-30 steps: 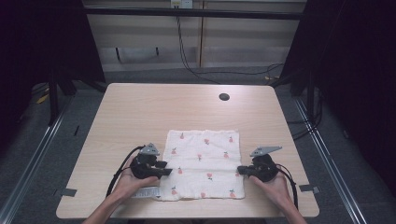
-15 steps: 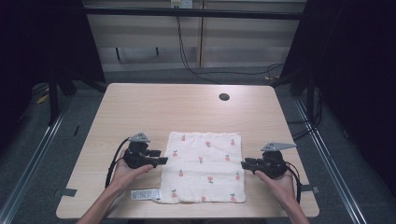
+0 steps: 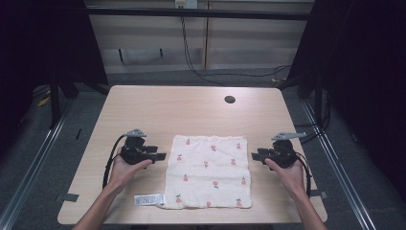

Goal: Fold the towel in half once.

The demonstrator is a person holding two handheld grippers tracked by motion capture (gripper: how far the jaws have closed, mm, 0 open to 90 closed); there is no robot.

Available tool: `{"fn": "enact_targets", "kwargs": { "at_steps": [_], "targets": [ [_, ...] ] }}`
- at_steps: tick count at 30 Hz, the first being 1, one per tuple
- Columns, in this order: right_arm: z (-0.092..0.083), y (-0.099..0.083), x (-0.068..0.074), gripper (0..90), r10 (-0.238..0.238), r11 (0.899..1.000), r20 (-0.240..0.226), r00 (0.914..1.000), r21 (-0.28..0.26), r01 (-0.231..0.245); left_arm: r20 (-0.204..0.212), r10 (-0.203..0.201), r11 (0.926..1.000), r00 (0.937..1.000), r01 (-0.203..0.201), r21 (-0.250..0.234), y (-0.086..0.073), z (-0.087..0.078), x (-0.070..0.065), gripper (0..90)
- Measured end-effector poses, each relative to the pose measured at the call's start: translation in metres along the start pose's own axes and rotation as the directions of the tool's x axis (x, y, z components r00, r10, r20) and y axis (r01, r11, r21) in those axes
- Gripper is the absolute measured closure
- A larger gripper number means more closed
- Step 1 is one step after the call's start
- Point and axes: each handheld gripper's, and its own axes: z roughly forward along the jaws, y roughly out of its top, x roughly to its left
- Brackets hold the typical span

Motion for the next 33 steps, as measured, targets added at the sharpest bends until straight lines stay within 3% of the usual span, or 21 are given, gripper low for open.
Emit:
{"fn": "enact_targets", "kwargs": {
  "at_steps": [2, 6, 8, 11, 12, 14, 15, 17, 19, 21, 27, 29, 31, 33],
  "targets": [
    [0.002, 0.004, -0.004, 62.7, 0.0, 1.0, -0.015, 0.9999, -0.019, 0.0, 0.003, -0.018, 0.9998, 0.9998, 0.018, -0.009, 0.005, 0.005, 0.004, 43.7],
    [0.009, 0.019, -0.01, 65.0, -0.009, 1.0, -0.036, 0.9993, -0.026, 0.008, -0.001, 0.007, 0.9997, 1.0, -0.007, 0.025, 0.014, 0.017, 0.009, 45.9],
    [0.014, 0.026, -0.013, 65.9, -0.017, 0.999, -0.041, 0.999, -0.034, 0.016, -0.008, 0.006, 0.9999, 0.9999, -0.006, 0.013, 0.018, 0.024, 0.012, 48.0],
    [0.028, 0.034, -0.02, 66.2, -0.005, 1.0, -0.047, 0.9989, -0.024, 0.003, 0.019, -0.024, 0.9997, 0.9995, 0.024, -0.006, 0.022, 0.033, 0.015, 56.5],
    [0.033, 0.035, -0.023, 66.2, 0.004, 1.0, -0.042, 0.9991, -0.018, -0.005, 0.048, -0.039, 0.9992, 0.9981, 0.038, 0.005, 0.022, 0.037, 0.013, 59.0],
    [0.041, 0.038, -0.029, 66.2, 0.022, 1.0, -0.045, 0.9987, -0.018, -0.023, 0.054, 0.025, 0.9995, 0.9982, -0.026, 0.02, 0.022, 0.041, 0.003, 58.7],
    [0.045, 0.038, -0.031, 66.1, 0.026, 1.0, -0.052, 0.9983, -0.015, -0.027, 0.06, 0.031, 0.9991, 0.9977, -0.032, 0.028, 0.024, 0.043, -0.001, 59.5],
    [0.054, 0.038, -0.033, 65.4, 0.019, 1.0, -0.036, 0.9992, 0.011, -0.019, 0.053, 0.049, 0.9986, 0.9974, -0.05, 0.019, 0.028, 0.044, -0.004, 59.0],
    [0.063, 0.04, -0.037, 64.5, 0.018, 0.999, -0.013, 0.9998, 0.036, -0.017, 0.048, 0.033, 0.9994, 0.9983, -0.033, -0.003, 0.029, 0.043, 0.0, 58.7],
    [0.07, 0.041, -0.039, 63.9, 0.032, 0.999, 0.002, 0.9995, 0.037, -0.032, 0.013, 0.014, 0.9999, 0.9998, -0.014, 0.005, 0.027, 0.044, 0.006, 58.2],
    [0.079, 0.045, -0.038, 65.3, 0.026, 0.999, 0.026, 0.9993, 0.04, -0.027, -0.037, -0.027, 0.9988, 0.999, 0.028, 0.041, 0.017, 0.05, 0.027, 59.9],
    [0.081, 0.047, -0.038, 66.2, 0.035, 0.998, 0.04, 0.9986, 0.05, -0.037, -0.026, -0.037, 0.9989, 0.999, 0.038, 0.026, 0.016, 0.051, 0.03, 60.8],
    [0.084, 0.049, -0.037, 66.8, 0.016, 0.998, 0.046, 0.9988, 0.068, -0.019, -0.032, -0.019, 0.9993, 0.9993, 0.02, 0.033, 0.017, 0.051, 0.031, 60.6],
    [0.086, 0.049, -0.037, 67.3, 0.028, 0.997, 0.045, 0.9986, 0.07, -0.031, -0.038, -0.002, 0.9993, 0.9993, 0.003, 0.038, 0.018, 0.053, 0.029, 59.8]
  ]
}}
